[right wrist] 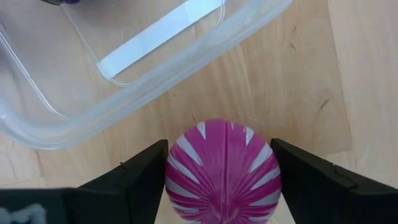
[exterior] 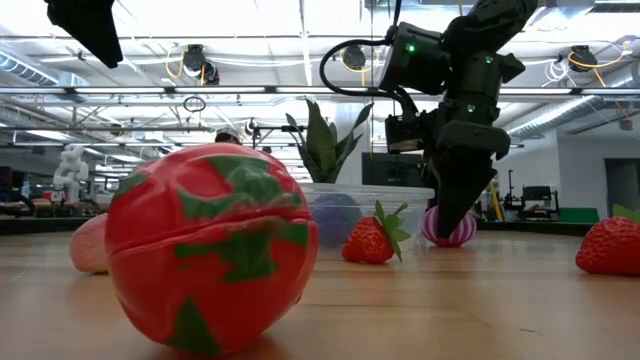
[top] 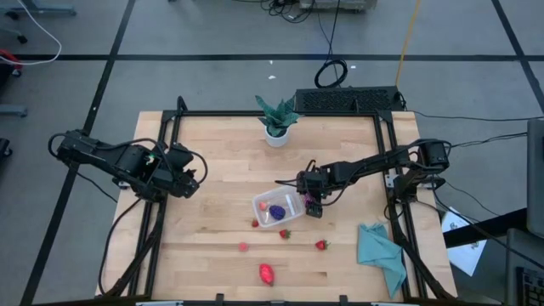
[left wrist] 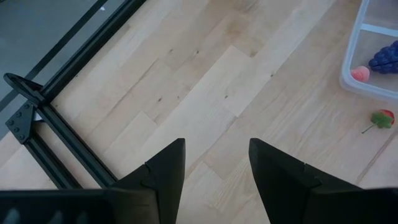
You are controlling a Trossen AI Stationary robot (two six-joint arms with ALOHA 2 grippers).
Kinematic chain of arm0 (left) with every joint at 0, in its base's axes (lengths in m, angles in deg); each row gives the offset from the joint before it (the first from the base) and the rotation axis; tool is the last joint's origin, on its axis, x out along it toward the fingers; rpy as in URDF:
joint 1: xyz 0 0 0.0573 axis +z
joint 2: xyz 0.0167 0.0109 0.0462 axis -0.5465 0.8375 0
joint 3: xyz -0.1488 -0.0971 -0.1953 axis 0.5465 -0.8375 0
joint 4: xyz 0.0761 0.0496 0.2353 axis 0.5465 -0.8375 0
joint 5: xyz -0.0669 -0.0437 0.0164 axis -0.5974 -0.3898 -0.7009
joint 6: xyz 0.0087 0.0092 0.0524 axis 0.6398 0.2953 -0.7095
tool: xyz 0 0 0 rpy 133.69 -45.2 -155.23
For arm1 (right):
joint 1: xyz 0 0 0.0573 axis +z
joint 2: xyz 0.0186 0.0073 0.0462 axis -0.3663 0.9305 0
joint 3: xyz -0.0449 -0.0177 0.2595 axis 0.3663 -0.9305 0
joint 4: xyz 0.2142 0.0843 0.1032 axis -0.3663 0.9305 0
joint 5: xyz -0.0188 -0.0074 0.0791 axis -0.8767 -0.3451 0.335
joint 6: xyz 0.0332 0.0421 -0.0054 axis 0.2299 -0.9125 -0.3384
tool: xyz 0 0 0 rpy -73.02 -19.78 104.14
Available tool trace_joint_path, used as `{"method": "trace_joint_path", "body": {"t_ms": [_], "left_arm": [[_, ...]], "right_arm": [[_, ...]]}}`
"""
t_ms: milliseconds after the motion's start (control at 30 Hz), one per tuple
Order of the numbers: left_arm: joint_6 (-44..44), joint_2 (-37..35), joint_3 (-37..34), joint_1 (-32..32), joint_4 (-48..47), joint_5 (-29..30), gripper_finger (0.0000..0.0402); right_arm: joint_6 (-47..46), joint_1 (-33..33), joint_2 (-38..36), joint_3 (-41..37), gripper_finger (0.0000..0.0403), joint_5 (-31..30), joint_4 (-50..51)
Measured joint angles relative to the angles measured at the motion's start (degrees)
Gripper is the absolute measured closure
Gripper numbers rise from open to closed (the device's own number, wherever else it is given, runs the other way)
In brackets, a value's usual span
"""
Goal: Pick and placing Produce into tupperware
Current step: Put the onion into the transparent bin
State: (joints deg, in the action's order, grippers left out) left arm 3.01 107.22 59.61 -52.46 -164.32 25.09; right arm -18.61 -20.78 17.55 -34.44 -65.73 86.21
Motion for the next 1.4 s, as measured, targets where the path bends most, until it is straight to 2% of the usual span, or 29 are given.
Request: {"method": "trace_joint_path", "body": {"t_ms": [400,1000,1400], "left_arm": [[0.0,0.0,0.0,0.0,0.0,0.0,0.0217],[-1.4,0.0,0.0,0.0,1.6,-0.5,0.0217],[-1.5,0.0,0.0,0.0,1.7,-0.5,0.0217]], "right_arm": [[0.0,0.0,-0.3,0.0,0.014,0.0,1.7],[-3.7,0.0,-9.7,0.0,0.014,-0.1,2.8],[-3.5,0.0,-10.6,0.1,0.014,-0.1,0.2]]}}
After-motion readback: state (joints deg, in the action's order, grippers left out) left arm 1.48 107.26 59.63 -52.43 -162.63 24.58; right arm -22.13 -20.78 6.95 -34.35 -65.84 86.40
